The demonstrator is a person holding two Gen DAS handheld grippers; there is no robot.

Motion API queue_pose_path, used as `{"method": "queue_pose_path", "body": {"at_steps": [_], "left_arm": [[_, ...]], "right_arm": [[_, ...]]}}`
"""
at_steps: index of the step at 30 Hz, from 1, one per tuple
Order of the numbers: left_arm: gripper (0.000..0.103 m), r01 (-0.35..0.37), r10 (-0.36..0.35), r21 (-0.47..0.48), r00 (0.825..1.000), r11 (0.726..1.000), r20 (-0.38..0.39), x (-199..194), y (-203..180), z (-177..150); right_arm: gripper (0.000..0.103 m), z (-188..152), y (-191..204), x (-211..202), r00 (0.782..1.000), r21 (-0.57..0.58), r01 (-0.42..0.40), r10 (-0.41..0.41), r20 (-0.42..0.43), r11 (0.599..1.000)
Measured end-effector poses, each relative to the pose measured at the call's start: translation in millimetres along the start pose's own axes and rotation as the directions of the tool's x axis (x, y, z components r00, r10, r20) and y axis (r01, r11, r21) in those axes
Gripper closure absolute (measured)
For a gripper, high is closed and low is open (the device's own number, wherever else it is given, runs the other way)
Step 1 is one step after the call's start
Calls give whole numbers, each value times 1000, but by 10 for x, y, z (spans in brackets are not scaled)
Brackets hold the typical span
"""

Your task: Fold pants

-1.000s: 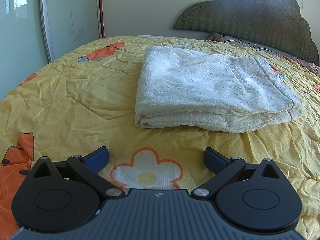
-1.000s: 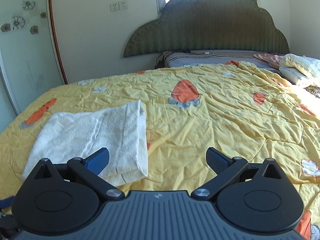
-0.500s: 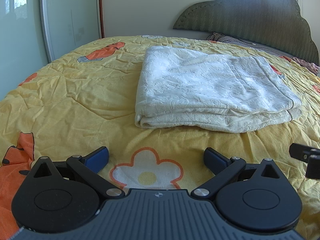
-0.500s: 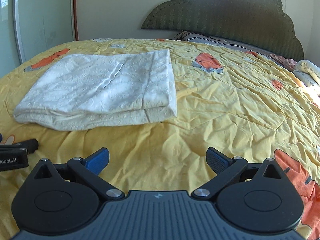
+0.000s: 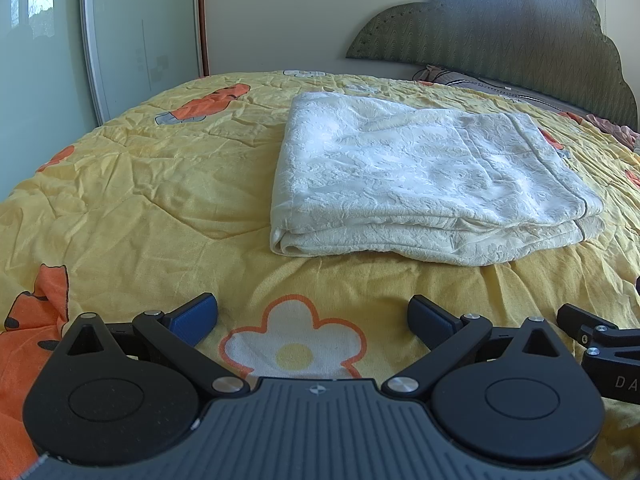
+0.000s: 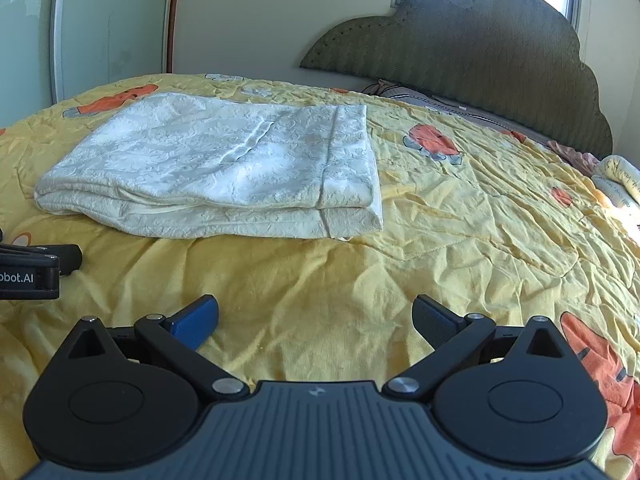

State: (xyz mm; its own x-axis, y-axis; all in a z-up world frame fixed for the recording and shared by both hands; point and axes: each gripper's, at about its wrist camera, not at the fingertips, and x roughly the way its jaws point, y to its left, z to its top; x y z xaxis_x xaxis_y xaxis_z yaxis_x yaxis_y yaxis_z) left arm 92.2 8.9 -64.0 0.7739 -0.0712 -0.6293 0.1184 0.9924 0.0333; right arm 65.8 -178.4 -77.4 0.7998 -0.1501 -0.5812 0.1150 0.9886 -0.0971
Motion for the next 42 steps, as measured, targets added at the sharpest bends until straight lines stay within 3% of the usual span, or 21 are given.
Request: {"method": "queue_pose_path", "body": {"at_steps": [42], "left_arm": [[0,-1,1,2,1000,1000,0,-1,1,-1]], "right_arm": [[0,-12,-120,54,997,106,-61,65,-33,993]]}}
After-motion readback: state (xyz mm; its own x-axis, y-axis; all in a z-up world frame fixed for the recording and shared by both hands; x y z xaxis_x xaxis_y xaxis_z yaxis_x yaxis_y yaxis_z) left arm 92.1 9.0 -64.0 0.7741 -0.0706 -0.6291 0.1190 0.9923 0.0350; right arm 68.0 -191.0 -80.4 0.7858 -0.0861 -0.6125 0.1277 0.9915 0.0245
